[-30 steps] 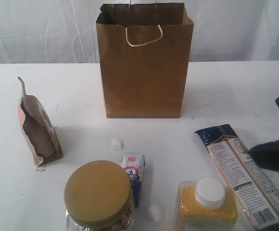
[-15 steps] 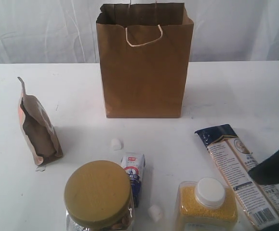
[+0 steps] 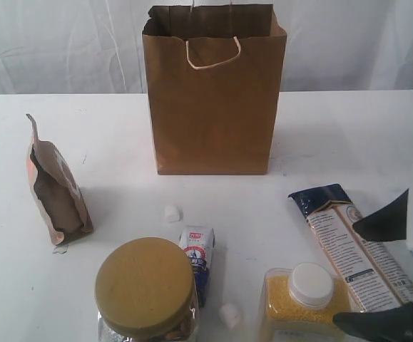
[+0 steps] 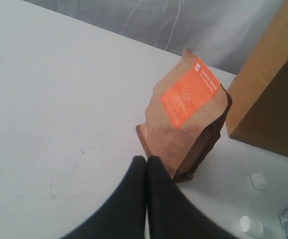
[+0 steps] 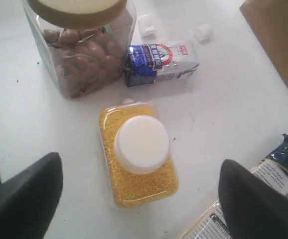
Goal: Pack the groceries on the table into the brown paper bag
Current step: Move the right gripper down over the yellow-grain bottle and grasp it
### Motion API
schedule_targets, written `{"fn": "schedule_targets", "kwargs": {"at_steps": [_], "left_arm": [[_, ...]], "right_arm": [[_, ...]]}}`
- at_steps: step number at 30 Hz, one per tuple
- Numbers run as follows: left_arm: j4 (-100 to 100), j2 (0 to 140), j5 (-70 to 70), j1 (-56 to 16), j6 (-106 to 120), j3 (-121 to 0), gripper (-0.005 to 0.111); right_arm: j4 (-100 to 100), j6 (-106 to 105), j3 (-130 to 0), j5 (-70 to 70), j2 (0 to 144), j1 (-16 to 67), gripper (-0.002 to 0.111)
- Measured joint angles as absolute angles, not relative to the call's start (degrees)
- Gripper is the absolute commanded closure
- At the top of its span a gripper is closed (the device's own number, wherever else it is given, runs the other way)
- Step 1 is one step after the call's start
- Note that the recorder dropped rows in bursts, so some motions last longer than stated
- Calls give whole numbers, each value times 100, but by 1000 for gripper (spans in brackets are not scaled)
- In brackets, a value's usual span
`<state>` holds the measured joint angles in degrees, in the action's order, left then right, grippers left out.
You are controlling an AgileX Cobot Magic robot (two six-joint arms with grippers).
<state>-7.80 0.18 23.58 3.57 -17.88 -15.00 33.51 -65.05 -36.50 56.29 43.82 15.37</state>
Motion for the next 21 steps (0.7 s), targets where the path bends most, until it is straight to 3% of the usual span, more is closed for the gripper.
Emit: {"fn": "schedule_targets", "kwargs": {"at_steps": [21], "left_arm": [[-780, 18, 2347, 357, -1788, -1500, 107]], "right_arm": [[4180, -6981, -2684, 4181, 4950, 1883, 30]]}}
